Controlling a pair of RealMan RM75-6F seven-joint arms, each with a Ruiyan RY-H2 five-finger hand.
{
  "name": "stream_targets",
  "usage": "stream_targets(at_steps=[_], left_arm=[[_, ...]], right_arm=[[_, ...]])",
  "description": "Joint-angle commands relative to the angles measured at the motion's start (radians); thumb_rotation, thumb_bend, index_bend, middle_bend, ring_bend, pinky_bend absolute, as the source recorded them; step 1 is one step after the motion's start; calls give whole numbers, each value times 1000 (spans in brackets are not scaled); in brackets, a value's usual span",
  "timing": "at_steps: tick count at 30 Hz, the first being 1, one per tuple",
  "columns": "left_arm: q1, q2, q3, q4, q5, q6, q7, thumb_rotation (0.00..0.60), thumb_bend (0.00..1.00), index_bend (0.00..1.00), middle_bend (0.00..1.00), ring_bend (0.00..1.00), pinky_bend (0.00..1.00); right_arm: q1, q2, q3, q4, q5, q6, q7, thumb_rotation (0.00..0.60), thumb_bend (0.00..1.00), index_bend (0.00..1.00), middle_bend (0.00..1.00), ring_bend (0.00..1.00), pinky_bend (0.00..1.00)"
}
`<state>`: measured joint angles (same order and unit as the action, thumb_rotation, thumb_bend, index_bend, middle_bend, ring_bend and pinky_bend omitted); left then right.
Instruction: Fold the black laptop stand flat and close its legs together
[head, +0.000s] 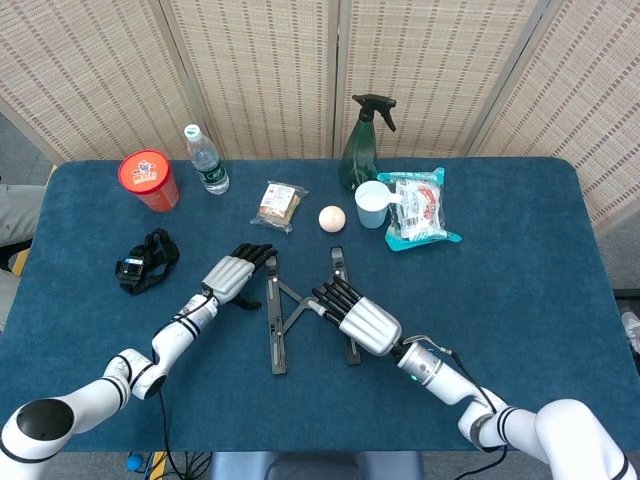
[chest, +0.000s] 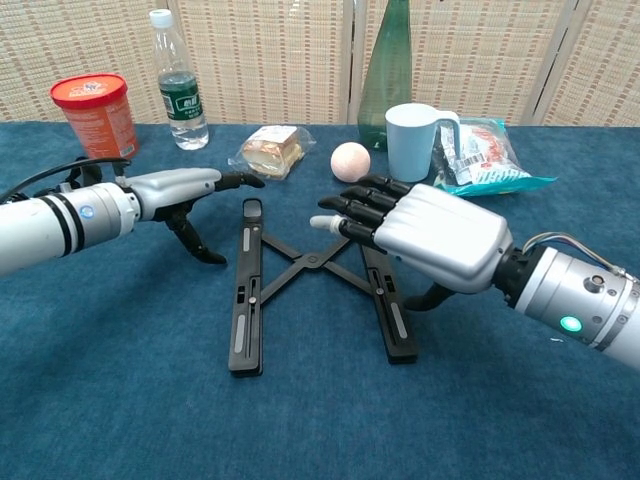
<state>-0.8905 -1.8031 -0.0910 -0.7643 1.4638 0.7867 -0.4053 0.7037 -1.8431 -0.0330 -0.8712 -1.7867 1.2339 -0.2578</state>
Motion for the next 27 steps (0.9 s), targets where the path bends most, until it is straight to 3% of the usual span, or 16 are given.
stream_targets(at_steps=[1,27], left_arm=[[-2,-4,-1,3,-3,-4,-4,600,151,13,0,0,0],[-11,-24,5,15,-5,-14,-54,600,151,12,0,0,0]], right_arm=[[4,-12,-1,15,-2,2,4,600,0,0,0,0,0],[33,-130,21,162,9,54,67,600,0,0,0,0,0]])
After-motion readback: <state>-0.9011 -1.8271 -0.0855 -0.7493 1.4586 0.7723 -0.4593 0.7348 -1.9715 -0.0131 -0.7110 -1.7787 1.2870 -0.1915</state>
